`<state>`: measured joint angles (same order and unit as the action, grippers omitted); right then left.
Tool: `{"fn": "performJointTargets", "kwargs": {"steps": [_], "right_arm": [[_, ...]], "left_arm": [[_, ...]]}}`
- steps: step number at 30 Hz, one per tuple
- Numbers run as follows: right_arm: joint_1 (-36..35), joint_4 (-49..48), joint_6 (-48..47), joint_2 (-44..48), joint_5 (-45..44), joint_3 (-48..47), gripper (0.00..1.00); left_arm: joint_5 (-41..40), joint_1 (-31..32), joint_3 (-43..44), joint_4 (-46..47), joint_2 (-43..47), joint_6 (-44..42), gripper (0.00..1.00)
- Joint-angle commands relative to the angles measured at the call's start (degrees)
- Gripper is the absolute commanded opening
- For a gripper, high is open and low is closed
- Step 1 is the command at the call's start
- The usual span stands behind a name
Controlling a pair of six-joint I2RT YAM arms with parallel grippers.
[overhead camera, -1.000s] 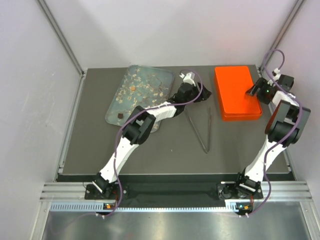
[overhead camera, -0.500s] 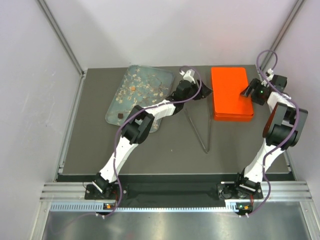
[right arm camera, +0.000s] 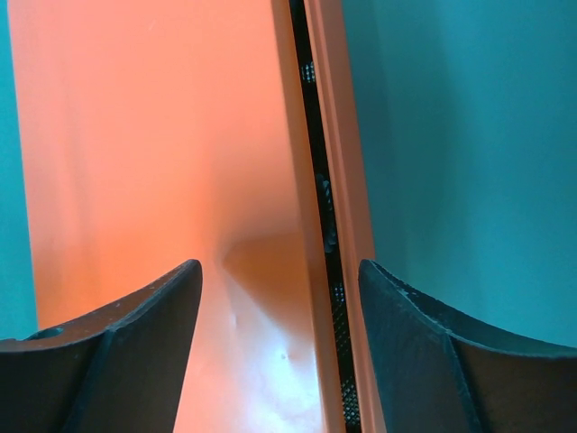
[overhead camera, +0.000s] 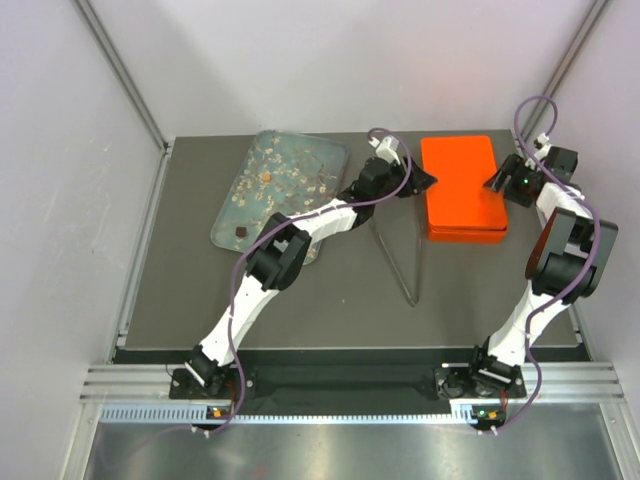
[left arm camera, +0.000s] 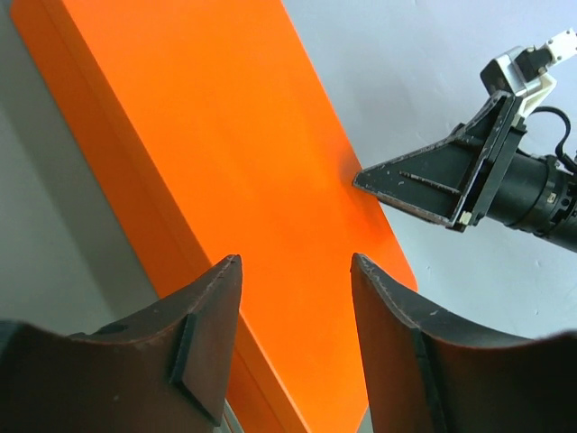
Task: Pack the chocolate
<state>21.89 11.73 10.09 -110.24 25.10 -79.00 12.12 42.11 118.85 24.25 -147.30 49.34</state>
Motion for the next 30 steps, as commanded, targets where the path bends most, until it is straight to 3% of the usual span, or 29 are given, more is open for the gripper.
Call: {"fn": "performJointTargets", "kwargs": {"steps": [1,9,21,30], "right_arm": [[-0.27,-0.92,-1.3,3.89,-0.4,0.16,0.69],[-0.27,-0.48,-2.35,4.41,-1.28,0.25,0.63],[-0.27,-1.27,-2.44,4.15,-1.19,0.69,0.54],[-0.27,-1.88,-2.62,3.98,-1.02,0.78,0.47]], "left_arm": [[-0.6,0.26,3.32,-0.51,-1.31,-1.09,0.54],[-3.68,0.78,4.73,-5.79,-2.02,-1.7,0.47],[-2.45,0.87,5.78,-4.39,-4.21,0.84,0.45],[-0.78,0.87,7.1,-4.04,-5.71,1.63,0.34]]}}
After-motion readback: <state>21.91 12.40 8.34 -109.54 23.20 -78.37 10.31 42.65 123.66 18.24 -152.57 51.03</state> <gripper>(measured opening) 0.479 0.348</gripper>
